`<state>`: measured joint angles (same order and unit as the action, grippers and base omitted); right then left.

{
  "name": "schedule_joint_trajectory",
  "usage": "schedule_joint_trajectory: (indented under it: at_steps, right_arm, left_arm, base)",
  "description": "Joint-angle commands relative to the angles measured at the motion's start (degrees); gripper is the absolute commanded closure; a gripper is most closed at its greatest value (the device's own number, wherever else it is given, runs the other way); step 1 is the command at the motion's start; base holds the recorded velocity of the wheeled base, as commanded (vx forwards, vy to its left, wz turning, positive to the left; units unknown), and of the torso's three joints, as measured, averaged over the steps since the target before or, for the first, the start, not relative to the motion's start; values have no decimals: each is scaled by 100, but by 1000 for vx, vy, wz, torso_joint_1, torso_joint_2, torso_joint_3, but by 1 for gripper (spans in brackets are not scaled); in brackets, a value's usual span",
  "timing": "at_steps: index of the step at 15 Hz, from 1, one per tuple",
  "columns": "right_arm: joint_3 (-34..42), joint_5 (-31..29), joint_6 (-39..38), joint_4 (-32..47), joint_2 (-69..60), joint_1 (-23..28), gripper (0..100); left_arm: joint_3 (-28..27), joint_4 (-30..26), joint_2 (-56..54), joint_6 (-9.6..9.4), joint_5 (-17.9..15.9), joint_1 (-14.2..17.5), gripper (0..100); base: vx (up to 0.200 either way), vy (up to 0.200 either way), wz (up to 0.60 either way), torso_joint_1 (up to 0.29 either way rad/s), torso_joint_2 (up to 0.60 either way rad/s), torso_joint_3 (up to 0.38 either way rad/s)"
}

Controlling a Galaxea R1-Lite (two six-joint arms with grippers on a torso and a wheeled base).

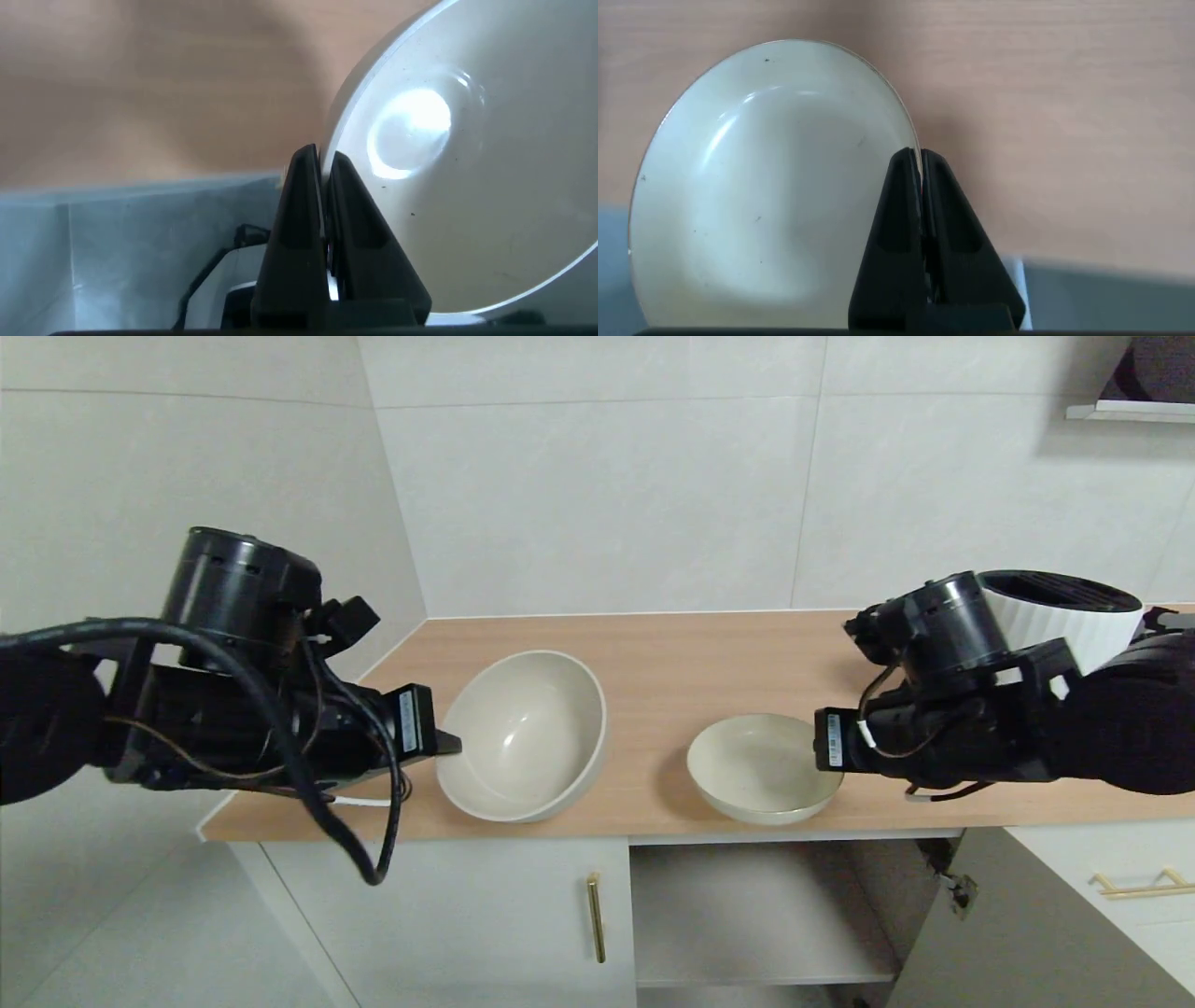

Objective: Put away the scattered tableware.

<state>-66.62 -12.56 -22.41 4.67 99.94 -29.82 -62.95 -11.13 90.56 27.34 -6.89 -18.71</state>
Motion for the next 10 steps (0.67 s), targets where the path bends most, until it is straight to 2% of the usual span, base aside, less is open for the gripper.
schedule_joint_trajectory:
  at_steps: [1,5,7,10]
  right_arm:
    - [202,43,17,236,-809,99,100]
    - [853,245,61,957,-1583,99,100]
    - [1011,289,52,1036,-1758,99,100]
    - [1406,298,26,992,-1969,99,100]
  left_arm:
    - [450,-38,-733,-19,-41,-10,100]
    - [1031,-47,-1269,-19,-392,-45,100]
    - [1391,-38,-1471,-19,-445,-80,100]
    - [1479,-47,-1471,-19,-436,-89,100]
  base:
    - [0,0,0,0,0,0]
    - [0,0,0,0,0,0]
    - [0,0,0,0,0,0]
    - [0,0,0,0,0,0]
